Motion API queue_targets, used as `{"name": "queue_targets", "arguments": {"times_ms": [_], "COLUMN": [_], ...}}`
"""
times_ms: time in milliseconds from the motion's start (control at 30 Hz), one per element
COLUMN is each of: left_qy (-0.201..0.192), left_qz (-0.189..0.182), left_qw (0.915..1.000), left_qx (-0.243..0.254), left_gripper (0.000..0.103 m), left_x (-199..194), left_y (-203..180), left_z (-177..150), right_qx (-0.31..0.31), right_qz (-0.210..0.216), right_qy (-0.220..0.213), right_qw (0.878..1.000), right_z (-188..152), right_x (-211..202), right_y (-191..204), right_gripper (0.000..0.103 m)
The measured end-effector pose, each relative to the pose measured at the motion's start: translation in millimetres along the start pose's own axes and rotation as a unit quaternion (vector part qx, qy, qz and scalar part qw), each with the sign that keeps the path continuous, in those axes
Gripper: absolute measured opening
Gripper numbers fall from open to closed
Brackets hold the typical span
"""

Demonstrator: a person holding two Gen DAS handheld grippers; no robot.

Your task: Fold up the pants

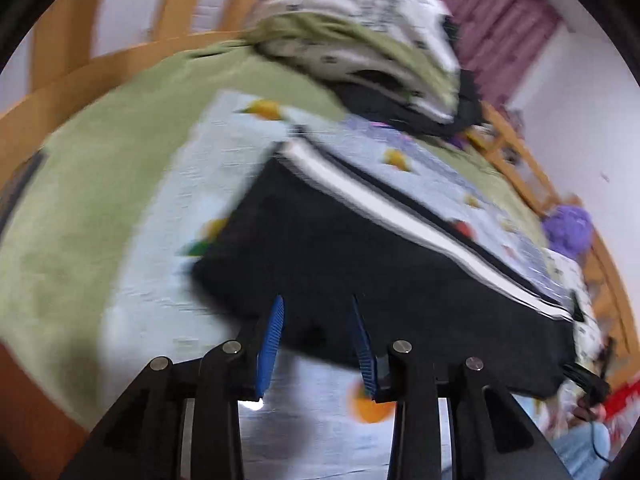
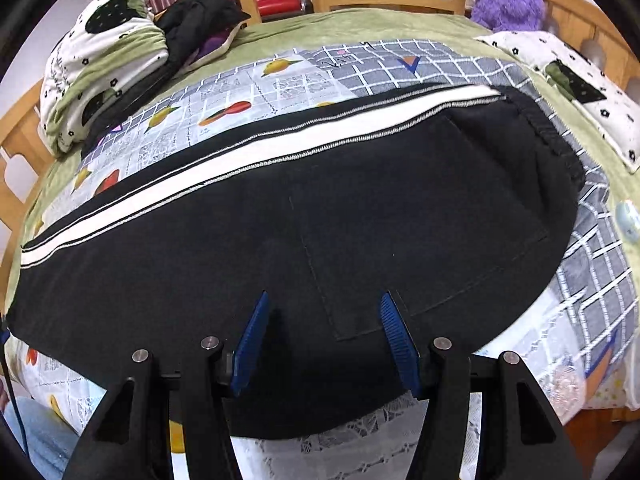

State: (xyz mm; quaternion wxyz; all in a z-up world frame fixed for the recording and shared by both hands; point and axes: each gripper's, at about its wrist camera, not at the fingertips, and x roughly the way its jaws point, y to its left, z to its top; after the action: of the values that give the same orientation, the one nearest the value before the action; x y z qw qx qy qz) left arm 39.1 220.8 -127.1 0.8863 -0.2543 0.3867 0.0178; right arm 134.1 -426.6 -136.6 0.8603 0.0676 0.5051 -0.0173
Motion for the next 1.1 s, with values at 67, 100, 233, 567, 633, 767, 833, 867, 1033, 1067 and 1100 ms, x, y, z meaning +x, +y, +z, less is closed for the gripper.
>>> {"name": "queue_targets", "arguments": {"times_ms": [67, 100, 233, 567, 633, 767, 833, 867, 1033, 1067, 1100], "left_qy": [0.008, 0.01, 0.044, -0.025, -0.037, -0.05, -0.05, -0.047, -0.019, -0.013, -0.008], "left_qz": [-0.032, -0.042, 0.037, 0.136, 0.133, 0.124, 0.134, 0.139, 0.16, 0.154, 0.143], "left_qw": [0.9994, 0.9987, 0.9919, 0.9876, 0.9886, 0.9897, 0.9884, 0.9879, 0.9863, 0.9874, 0.9889], "left_qx": [0.013, 0.025, 0.113, 0.074, 0.061, 0.052, 0.051, 0.05, 0.037, 0.035, 0.039], "left_gripper": [0.047, 0.052, 0.06, 0.061, 0.061, 0.06, 0.057, 0.056, 0.039, 0.033, 0.02], "left_x": [13, 21, 66, 42, 44, 54, 69, 79, 126, 132, 134], "left_y": [-23, -33, -71, -19, -13, -7, -8, -8, 1, 3, 4], "left_z": [-2, -4, -25, 18, 40, 76, 91, 98, 117, 120, 124], "right_qx": [0.0, -0.002, -0.01, -0.022, -0.02, -0.019, -0.012, -0.008, 0.017, 0.021, 0.024], "right_qz": [0.003, 0.001, 0.001, 0.004, 0.009, 0.015, 0.022, 0.027, 0.047, 0.05, 0.052], "right_qy": [0.012, 0.016, 0.013, 0.004, -0.007, -0.031, -0.044, -0.048, -0.068, -0.069, -0.07], "right_qw": [1.0, 1.0, 1.0, 1.0, 1.0, 0.999, 0.999, 0.998, 0.996, 0.996, 0.996], "right_z": [0, 0, 0, -1, 3, 21, 30, 33, 40, 41, 41], "right_x": [11, 16, 23, 15, 14, 15, 15, 16, 20, 21, 22], "right_y": [-1, -2, -2, -14, -13, -10, -10, -11, -10, -9, -8], "right_gripper": [0.058, 0.058, 0.058, 0.058, 0.058, 0.058, 0.058, 0.058, 0.058, 0.058, 0.058]}}
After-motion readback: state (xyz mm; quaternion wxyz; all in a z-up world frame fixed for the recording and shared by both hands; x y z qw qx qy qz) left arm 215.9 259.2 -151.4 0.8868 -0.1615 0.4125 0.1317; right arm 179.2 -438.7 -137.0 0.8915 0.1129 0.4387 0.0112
